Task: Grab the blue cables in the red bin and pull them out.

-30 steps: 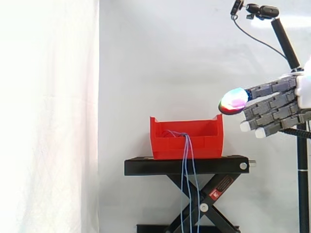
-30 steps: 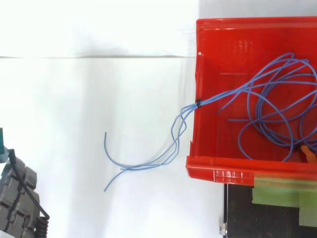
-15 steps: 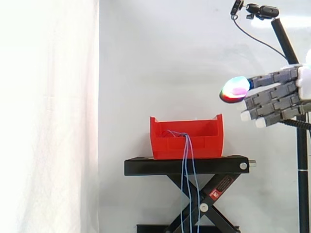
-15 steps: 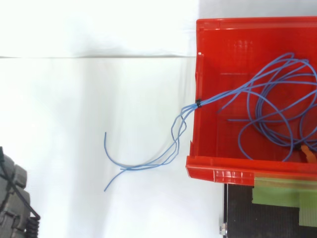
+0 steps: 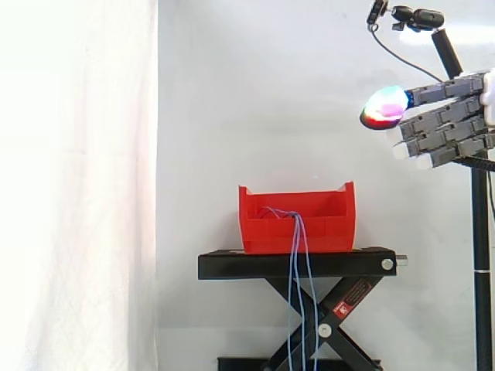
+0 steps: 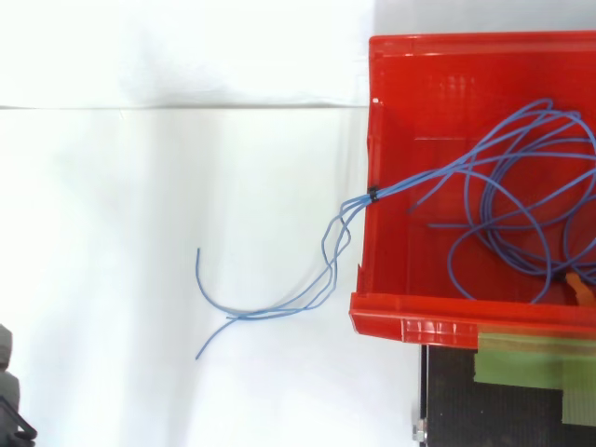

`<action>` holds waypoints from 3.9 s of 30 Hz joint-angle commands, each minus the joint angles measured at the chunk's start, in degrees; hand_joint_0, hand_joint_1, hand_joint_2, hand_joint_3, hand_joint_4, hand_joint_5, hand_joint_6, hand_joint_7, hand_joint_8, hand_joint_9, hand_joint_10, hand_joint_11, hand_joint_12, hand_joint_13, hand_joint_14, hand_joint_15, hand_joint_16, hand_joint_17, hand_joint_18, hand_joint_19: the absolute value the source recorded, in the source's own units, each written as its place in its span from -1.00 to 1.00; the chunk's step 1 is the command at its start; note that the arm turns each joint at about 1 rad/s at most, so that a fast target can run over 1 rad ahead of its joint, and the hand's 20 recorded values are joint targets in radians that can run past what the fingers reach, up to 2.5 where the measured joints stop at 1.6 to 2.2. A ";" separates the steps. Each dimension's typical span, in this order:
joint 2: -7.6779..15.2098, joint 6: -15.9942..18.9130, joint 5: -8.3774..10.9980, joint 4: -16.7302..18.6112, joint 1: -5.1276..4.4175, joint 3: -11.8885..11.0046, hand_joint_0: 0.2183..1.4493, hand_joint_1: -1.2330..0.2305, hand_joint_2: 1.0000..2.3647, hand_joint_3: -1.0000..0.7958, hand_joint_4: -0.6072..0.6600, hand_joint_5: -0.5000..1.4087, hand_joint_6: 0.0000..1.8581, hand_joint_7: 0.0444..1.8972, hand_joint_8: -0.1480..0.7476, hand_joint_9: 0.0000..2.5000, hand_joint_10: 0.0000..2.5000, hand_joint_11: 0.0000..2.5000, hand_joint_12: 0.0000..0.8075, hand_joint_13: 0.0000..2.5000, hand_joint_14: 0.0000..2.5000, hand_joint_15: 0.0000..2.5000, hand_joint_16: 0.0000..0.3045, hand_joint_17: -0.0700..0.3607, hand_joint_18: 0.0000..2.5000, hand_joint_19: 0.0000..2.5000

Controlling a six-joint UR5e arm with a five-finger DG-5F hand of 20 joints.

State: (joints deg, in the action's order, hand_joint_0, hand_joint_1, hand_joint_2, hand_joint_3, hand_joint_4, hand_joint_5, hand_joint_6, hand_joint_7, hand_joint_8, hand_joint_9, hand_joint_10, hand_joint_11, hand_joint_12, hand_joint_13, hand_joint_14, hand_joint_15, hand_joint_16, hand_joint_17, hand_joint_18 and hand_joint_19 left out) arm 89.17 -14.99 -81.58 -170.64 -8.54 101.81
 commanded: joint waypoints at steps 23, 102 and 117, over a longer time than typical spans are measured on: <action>11.56 -27.07 6.61 6.02 -2.97 -0.04 -0.13 -0.53 -1.00 -1.00 0.30 0.01 -0.99 -0.54 -0.12 -0.81 -1.00 -0.87 -0.11 -0.86 -0.99 -0.84 -0.64 -0.11 -0.88 -0.74; 22.19 -97.73 4.33 15.17 -8.24 -5.14 -0.14 -0.69 -1.00 -1.00 0.18 0.11 -0.99 -0.38 -0.02 -0.48 -0.99 -0.02 -0.02 -0.49 -0.98 -0.40 -0.66 -0.14 -0.62 -0.54; 27.55 -85.95 -3.67 11.74 -7.72 -6.80 -0.14 -0.68 -1.00 -1.00 0.17 0.11 -0.99 -0.36 -0.02 -0.47 -0.99 -0.02 -0.02 -0.50 -0.98 -0.41 -0.66 -0.14 -0.62 -0.54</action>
State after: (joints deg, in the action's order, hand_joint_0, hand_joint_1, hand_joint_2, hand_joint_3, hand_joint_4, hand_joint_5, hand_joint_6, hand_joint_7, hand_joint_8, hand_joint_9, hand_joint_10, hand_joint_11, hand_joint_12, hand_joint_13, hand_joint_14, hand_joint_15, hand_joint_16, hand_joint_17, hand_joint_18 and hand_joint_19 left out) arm 115.11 -103.08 -83.01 -158.09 -16.42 96.01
